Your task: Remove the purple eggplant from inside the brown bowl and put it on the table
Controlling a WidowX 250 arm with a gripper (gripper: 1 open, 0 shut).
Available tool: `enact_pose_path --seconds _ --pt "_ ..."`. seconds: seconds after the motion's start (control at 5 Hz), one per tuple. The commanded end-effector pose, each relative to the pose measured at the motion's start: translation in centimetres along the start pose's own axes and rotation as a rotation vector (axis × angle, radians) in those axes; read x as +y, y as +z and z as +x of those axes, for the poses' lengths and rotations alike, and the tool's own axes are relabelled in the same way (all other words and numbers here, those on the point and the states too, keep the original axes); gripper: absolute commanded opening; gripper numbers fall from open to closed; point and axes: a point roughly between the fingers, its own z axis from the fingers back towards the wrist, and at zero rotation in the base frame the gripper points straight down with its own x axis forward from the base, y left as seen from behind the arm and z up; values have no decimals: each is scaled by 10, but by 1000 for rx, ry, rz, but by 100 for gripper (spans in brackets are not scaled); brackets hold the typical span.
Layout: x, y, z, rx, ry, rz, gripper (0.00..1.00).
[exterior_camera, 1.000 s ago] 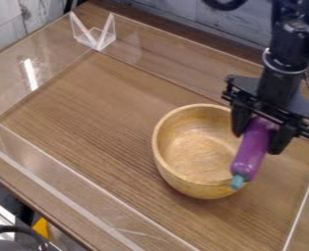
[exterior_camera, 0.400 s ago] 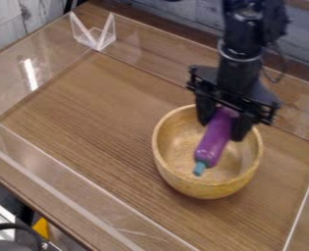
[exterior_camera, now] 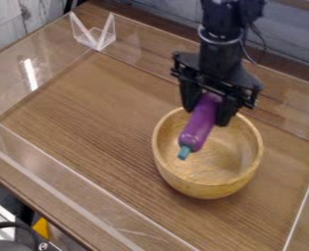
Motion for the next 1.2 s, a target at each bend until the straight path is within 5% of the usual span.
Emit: enact_pose_path --seconds 0.0,0.4,1.0 --pt "9 24 8 -84 -1 -2 0" --pt "18 27 2 -72 -22 13 0" --pt "3 42 -2 -48 0 42 0"
